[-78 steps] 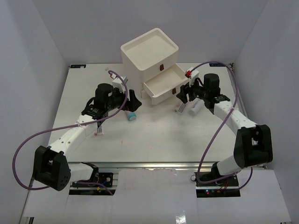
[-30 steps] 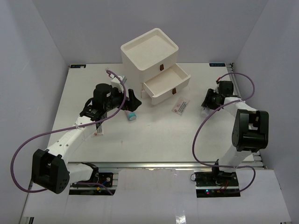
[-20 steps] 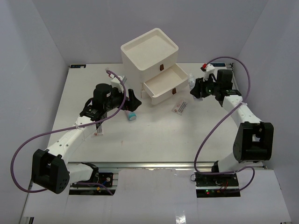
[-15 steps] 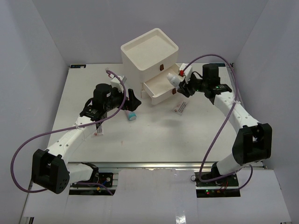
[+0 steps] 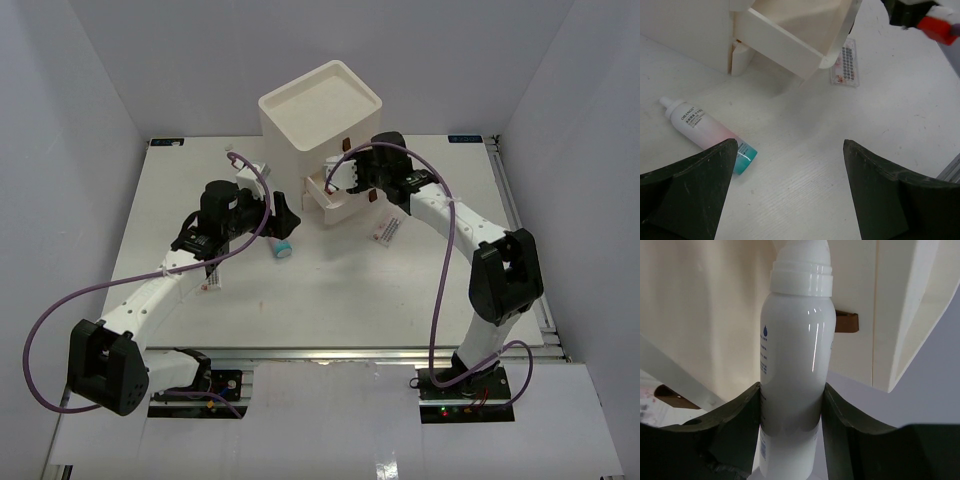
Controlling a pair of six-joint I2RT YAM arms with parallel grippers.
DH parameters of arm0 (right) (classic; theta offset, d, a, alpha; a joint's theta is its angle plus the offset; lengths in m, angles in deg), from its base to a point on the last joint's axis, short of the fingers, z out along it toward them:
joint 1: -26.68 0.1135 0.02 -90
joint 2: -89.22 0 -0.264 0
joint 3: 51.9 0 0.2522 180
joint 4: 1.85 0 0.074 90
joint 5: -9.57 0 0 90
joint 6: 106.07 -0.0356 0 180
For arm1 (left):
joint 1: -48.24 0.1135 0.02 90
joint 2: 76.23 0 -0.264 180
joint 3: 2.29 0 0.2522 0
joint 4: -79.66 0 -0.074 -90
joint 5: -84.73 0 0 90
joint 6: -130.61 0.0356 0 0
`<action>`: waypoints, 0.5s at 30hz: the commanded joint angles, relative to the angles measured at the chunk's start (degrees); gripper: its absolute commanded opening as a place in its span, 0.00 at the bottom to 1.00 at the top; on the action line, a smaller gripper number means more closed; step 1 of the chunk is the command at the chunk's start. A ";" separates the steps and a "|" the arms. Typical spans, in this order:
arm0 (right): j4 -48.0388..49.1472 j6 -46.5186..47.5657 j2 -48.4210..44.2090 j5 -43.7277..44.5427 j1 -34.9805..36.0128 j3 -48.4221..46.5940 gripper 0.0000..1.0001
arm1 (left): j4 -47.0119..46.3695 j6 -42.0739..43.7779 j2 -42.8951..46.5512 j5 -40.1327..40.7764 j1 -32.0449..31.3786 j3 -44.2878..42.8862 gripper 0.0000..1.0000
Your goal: Organize the makeup
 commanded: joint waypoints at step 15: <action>12.28 6.58 -1.52 7.34 -0.23 3.53 0.75 | -0.74 0.65 1.85 0.59 0.22 0.36 0.98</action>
